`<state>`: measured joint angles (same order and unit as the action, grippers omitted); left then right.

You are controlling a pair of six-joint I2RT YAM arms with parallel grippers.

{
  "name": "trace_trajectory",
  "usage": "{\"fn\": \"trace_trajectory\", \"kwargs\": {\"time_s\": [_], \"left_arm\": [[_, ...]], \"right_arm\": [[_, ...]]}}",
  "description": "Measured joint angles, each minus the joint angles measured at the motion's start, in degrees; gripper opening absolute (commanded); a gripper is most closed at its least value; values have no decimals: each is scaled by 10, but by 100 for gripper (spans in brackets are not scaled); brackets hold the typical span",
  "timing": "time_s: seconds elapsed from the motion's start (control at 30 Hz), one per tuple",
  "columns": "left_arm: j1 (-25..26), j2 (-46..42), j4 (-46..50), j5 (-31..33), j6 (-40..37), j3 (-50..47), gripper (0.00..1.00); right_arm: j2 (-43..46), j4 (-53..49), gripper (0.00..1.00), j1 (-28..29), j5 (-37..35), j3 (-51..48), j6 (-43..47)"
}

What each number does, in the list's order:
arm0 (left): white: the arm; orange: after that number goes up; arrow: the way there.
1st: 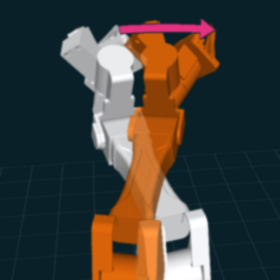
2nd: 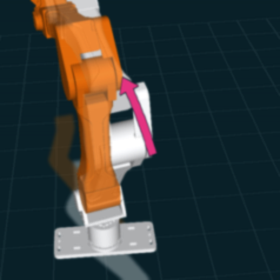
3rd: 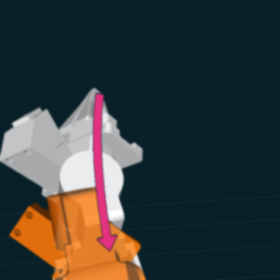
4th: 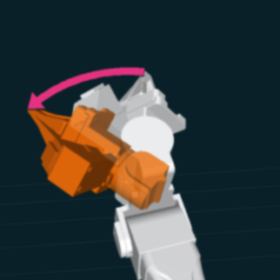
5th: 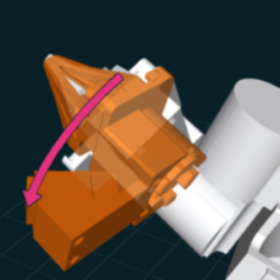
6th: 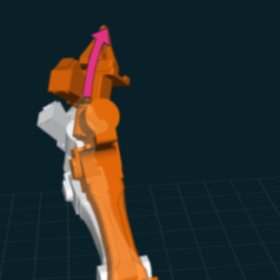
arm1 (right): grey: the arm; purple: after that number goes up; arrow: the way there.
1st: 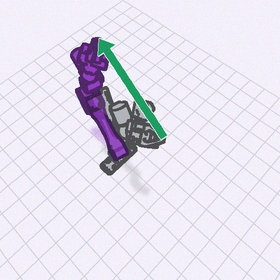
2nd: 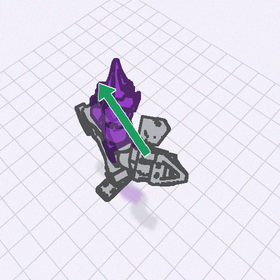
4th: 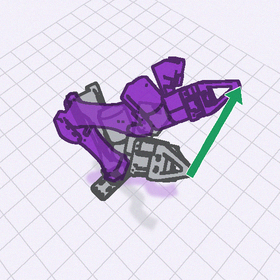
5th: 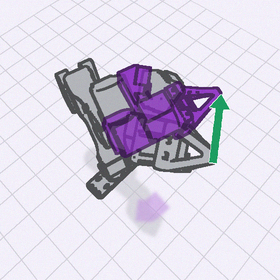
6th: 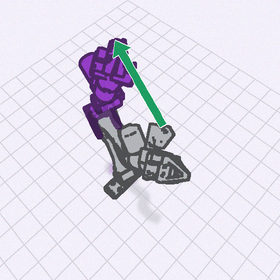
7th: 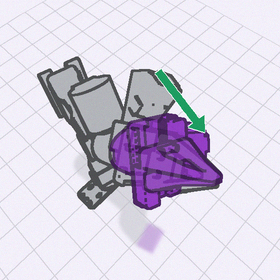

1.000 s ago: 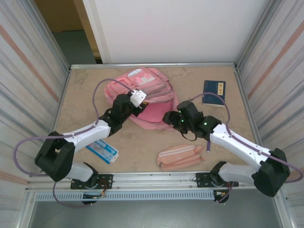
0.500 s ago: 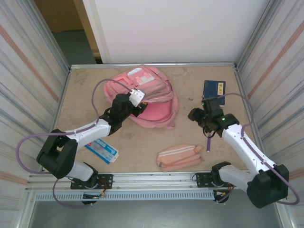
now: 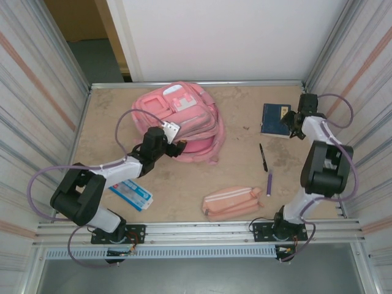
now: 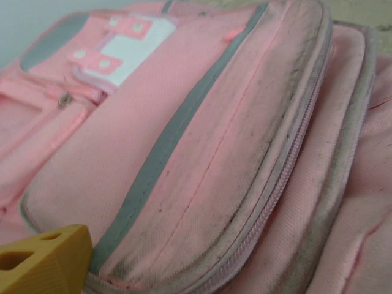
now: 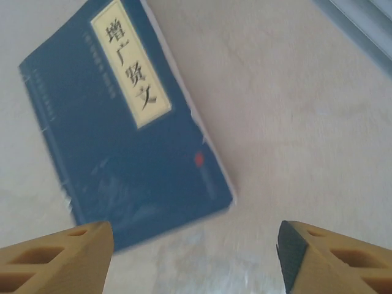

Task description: Pack the student bag

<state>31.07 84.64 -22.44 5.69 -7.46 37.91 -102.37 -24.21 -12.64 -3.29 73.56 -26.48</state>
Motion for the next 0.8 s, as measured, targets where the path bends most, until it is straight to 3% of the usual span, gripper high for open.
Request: {"fn": "trace_trajectory", "kwargs": {"time_s": [0.17, 0.3, 0.37, 0.57, 0.8], "left_arm": [[-16, -30, 80, 8, 125, -9, 99], [-73, -79, 208, -36, 243, 9, 99], [-87, -106, 267, -40, 282, 24, 99], [-60, -213, 396, -24, 353, 43, 99], [-54, -260, 449, -66, 369, 51, 99]], "right_arm": [[-155, -31, 57, -9, 40, 147, 44], [-225, -67, 52, -13, 88, 198, 65], [-232, -85, 52, -14, 95, 216, 77], [-242, -120, 49, 9, 92, 234, 125], [-236, -137, 48, 83, 118, 224, 182]]}}
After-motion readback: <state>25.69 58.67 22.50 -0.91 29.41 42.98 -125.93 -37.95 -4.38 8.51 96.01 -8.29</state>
